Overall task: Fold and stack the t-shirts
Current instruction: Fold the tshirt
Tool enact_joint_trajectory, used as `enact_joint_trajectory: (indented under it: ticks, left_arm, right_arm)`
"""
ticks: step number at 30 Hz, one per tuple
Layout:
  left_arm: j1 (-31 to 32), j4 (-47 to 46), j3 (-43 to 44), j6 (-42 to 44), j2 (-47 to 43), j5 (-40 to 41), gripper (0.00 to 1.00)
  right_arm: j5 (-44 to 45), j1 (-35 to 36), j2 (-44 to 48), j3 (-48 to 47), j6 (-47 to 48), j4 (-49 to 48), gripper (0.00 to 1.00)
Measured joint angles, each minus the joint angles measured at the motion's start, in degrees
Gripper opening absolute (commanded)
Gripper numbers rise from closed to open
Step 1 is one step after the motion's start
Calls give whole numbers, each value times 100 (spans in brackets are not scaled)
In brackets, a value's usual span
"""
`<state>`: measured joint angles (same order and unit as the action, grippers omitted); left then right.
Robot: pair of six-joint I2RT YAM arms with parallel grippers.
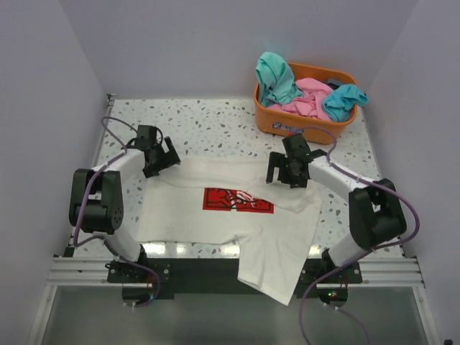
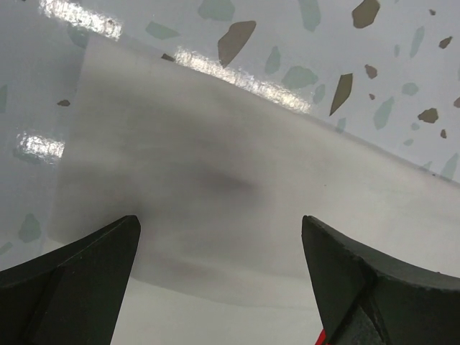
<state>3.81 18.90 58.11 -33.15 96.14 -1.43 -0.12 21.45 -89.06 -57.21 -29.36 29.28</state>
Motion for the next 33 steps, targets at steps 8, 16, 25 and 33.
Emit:
enact_joint_trajectory:
  ticks: [8,16,25,33]
  left_arm:
    - [-11,107,-72,2,63,673,100]
    - [-129,487,-17,-28,11,1047,100]
    - [-127,212,-975,-330,-1198,577,95]
    - [-129,111,-1003,-498,-909,616,47]
  right_arm:
    - [173,-852,-103,678,-214,-402,99]
    - [26,-966,-24,863,-122,-807,99]
    - [-92,-990,76,1016,-59,-1106,99]
    - [-92,-990,107,1058,-55,-1150,99]
